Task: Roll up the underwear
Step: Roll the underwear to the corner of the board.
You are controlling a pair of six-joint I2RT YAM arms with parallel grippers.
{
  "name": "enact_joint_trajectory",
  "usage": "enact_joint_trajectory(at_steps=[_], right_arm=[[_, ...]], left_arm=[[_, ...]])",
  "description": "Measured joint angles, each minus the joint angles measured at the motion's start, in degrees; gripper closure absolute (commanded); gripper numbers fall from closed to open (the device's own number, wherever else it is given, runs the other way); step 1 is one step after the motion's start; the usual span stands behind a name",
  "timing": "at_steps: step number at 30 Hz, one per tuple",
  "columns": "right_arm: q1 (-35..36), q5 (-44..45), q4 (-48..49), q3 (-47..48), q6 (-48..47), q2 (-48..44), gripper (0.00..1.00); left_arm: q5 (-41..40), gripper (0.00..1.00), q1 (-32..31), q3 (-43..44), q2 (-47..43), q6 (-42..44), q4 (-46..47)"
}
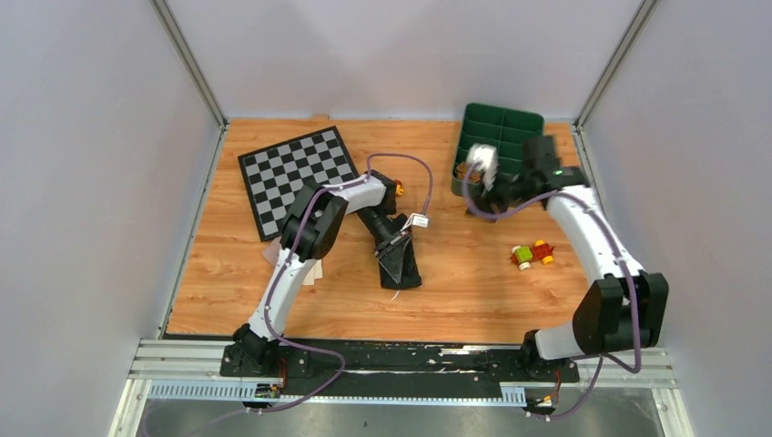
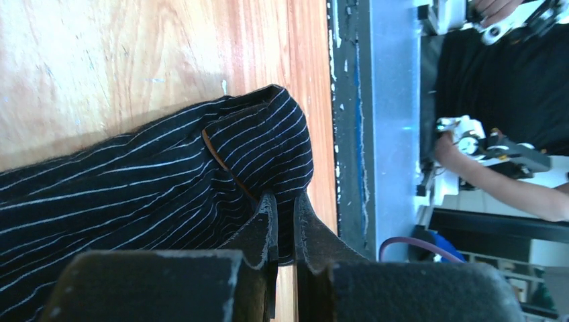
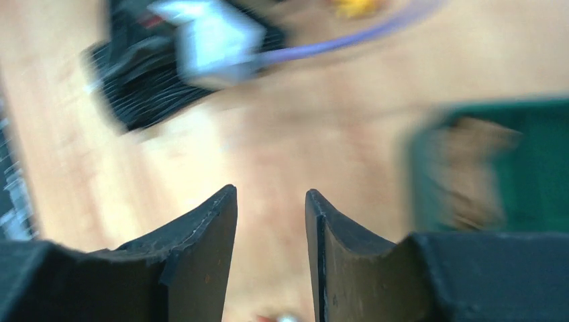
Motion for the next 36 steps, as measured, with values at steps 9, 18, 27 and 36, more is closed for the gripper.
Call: enact_joint_trajectory(at_steps=[9, 18, 27, 36], right_arm=[[29.11, 5.25, 3.08, -25.31, -7.30, -4.72, 0.46], [41.35, 9.70, 17.49, -25.77, -6.88, 2.47, 0.44], [42.58, 14.67, 22.73, -26.51, -5.46, 6.49, 0.49], [43.28, 14.19, 22.12, -25.73, -6.49, 10.78, 0.74]], left_arm=[[3.41, 1.00, 1.66, -1.44, 1.77, 0.15, -2.03], [4.20, 1.00, 1.88, -1.22, 2.64, -0.28, -2.73], [4.31, 1.00, 1.90, -1.40, 2.64, -0.35, -2.60], [4.13, 1.00, 1.90, -1.40, 2.64, -2.16, -1.86]])
